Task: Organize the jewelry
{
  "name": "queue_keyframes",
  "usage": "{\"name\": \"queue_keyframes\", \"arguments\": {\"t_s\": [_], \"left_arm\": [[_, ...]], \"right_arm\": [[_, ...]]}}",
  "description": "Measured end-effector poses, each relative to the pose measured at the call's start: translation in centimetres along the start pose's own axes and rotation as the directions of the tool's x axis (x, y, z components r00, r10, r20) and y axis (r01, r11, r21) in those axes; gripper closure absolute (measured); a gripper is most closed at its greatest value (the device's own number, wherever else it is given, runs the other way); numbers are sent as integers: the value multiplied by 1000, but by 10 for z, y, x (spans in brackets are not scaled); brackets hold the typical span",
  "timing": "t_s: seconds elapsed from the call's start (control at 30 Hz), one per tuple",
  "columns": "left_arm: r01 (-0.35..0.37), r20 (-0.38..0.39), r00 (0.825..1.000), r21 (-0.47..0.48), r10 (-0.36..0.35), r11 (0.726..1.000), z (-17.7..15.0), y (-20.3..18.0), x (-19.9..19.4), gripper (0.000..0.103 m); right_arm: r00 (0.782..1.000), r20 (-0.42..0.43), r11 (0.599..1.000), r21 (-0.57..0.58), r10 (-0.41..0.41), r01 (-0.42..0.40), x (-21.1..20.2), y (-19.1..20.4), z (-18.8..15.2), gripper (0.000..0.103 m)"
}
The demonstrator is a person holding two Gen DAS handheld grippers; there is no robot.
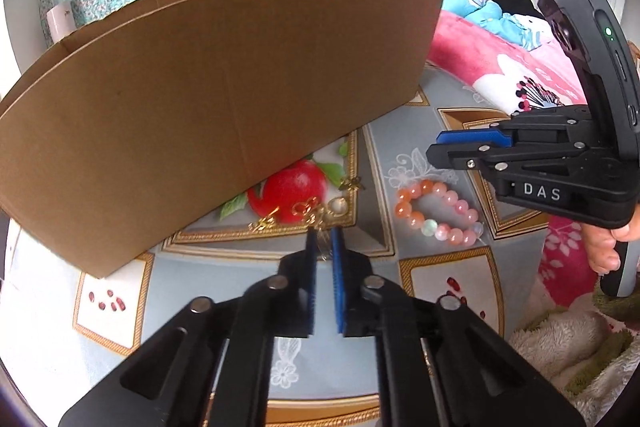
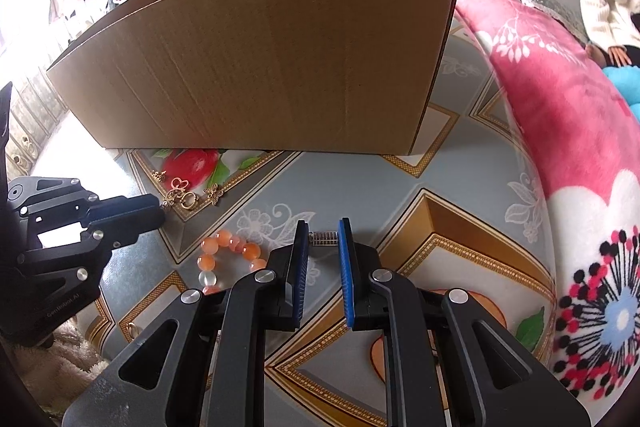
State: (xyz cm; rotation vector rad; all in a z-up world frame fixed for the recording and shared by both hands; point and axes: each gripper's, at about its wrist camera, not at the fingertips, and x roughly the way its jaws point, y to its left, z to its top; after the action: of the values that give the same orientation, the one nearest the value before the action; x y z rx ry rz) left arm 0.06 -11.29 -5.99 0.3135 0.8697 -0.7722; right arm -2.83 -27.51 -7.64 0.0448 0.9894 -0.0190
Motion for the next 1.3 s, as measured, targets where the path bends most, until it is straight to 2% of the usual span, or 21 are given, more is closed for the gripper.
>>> {"name": "queue_keyframes", "arguments": {"t_s": [0.1, 0.27, 0.33, 0.4, 0.47, 0.73, 0.83, 0.93, 1.3], "left_arm": [[-16, -10, 1000, -2, 16, 1000, -3, 2, -3, 98], [9, -19, 1000, -25, -9, 1000, -2, 4, -7, 97], [18, -22, 1000, -30, -19, 999, 1, 4, -6, 94], [27, -25, 999, -31, -28, 999, 4, 3, -3, 86], [24, -29, 999, -29, -25, 999, 6, 1, 1, 85], [-20, -8, 1000, 38, 20, 999, 7, -5, 5, 85], [-36, -7, 999, 55, 36, 998, 6, -6, 5, 90], [-31, -12, 999, 46, 32, 998, 5, -3, 3, 95], [-16, 5, 1000, 39, 16, 999, -3, -2, -5, 96]], "right_arm": [[1000, 2, 1000, 2, 1, -1, 0, -1, -1, 90], [1000, 3, 1000, 2, 2, -2, -1, -3, -2, 90], [1000, 3, 1000, 1, 2, -2, -1, -3, -2, 90], [1000, 4, 1000, 2, 1, -1, -1, -2, -2, 90], [1000, 4, 1000, 1, 1, -1, -1, -3, -2, 90], [1000, 4, 1000, 3, 6, -6, -1, -5, -2, 90], [1000, 4, 1000, 3, 7, -7, -1, -6, -3, 90], [1000, 4, 1000, 3, 6, -6, -1, -6, -3, 90], [1000, 2, 1000, 15, 18, -18, -1, -7, -2, 92]]}}
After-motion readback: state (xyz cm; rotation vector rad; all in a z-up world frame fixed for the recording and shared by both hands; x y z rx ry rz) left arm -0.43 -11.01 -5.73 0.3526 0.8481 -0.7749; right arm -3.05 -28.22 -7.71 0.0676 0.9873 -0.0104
